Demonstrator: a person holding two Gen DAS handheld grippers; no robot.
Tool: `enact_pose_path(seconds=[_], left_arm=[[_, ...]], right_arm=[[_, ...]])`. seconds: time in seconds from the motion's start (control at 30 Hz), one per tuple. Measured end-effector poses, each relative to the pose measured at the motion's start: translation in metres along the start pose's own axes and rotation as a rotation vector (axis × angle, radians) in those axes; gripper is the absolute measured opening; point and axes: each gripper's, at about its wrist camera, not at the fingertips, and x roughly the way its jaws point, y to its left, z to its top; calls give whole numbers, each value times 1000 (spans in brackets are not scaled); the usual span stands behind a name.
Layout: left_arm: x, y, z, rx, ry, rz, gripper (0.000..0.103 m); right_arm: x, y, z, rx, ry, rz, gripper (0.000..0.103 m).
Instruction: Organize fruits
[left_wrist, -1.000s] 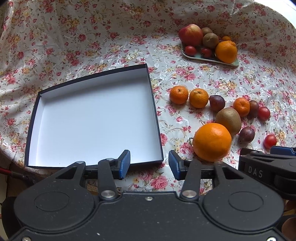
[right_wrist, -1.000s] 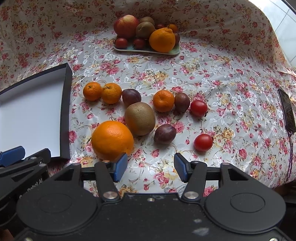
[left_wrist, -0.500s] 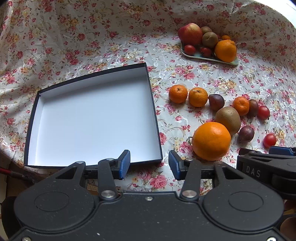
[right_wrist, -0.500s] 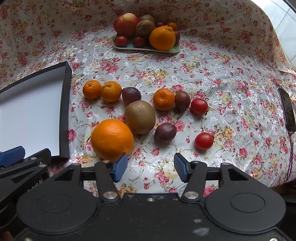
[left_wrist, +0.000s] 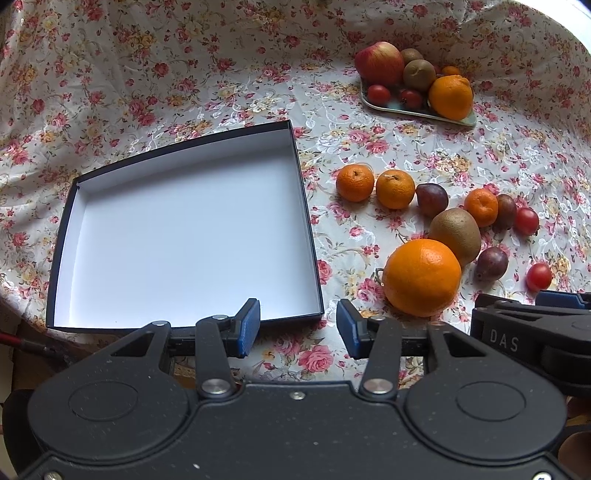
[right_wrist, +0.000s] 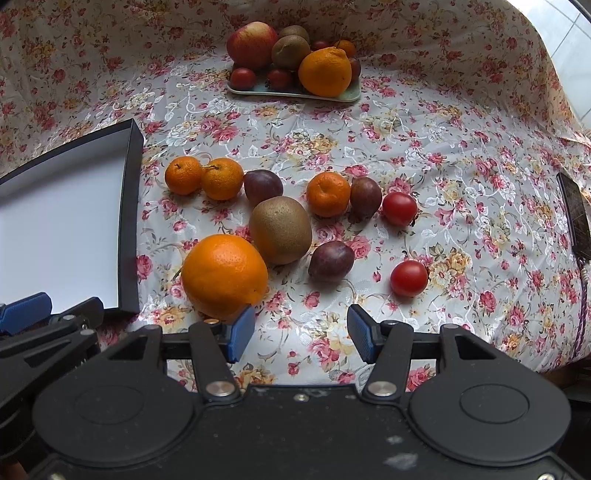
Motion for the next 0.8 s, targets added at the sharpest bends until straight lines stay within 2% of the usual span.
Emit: enact_pose_path(seconds=[0.27,0.37,0.57,0.8], left_arm=[[1,-1,2,7,8,3,55],[1,-3,2,13,10,4,55],[2,-2,2,9,17,-1,55],[2,-3,3,4,22,-8,55]], right_arm=[[0,1,0,-4,-3,-2,58],[-2,3,0,-8,-10,-29,57],[7,9,2,-69,35,-107,56],[17,3,4,-53,100,-103,53]])
